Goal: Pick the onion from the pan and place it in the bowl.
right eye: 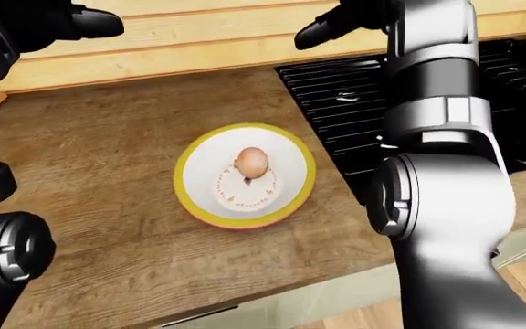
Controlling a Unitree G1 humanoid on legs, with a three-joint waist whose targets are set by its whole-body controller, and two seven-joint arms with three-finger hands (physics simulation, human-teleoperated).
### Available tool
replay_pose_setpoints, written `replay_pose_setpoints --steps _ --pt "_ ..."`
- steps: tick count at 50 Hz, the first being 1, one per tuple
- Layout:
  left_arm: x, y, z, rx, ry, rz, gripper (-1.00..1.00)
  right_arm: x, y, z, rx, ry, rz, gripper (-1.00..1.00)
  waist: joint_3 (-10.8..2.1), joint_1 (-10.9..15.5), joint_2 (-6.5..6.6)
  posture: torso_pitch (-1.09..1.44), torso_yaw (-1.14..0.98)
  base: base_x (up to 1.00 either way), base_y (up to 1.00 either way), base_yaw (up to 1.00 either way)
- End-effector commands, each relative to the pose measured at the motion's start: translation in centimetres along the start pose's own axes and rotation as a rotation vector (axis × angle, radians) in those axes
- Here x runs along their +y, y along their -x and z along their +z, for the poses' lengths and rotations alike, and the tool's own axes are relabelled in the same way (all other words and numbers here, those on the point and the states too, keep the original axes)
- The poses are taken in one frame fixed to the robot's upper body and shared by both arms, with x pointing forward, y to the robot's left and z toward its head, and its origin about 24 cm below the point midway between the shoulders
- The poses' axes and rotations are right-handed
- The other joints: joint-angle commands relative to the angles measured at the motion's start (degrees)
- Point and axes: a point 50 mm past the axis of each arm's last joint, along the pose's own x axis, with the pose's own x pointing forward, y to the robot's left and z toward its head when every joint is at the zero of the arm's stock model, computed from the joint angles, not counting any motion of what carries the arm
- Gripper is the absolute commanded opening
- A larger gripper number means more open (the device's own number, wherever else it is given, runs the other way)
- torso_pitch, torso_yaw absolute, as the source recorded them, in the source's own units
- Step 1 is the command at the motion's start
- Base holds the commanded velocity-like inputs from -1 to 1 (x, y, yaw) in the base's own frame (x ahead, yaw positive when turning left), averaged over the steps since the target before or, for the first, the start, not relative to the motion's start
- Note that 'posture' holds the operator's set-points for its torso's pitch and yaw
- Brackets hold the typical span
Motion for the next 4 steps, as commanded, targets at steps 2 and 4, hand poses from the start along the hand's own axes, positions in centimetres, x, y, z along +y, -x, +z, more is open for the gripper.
replay_pose_setpoints --steps 2,4 --pt "0.22 0.68 2.17 -0.096 0.001 0.013 1.00 -0.96 0.94 2.49 -0.118 -0.024 -0.049 1.00 -2.12 0.08 -0.22 0.00 0.00 0.00 0.00 0.00" --pt "0.17 0.62 2.16 -0.095 -0.001 0.014 1.00 -1.30 1.03 2.28 -0.130 -0.074 -0.070 1.00 -2.11 0.14 -0.32 0.00 0.00 0.00 0.00 0.00"
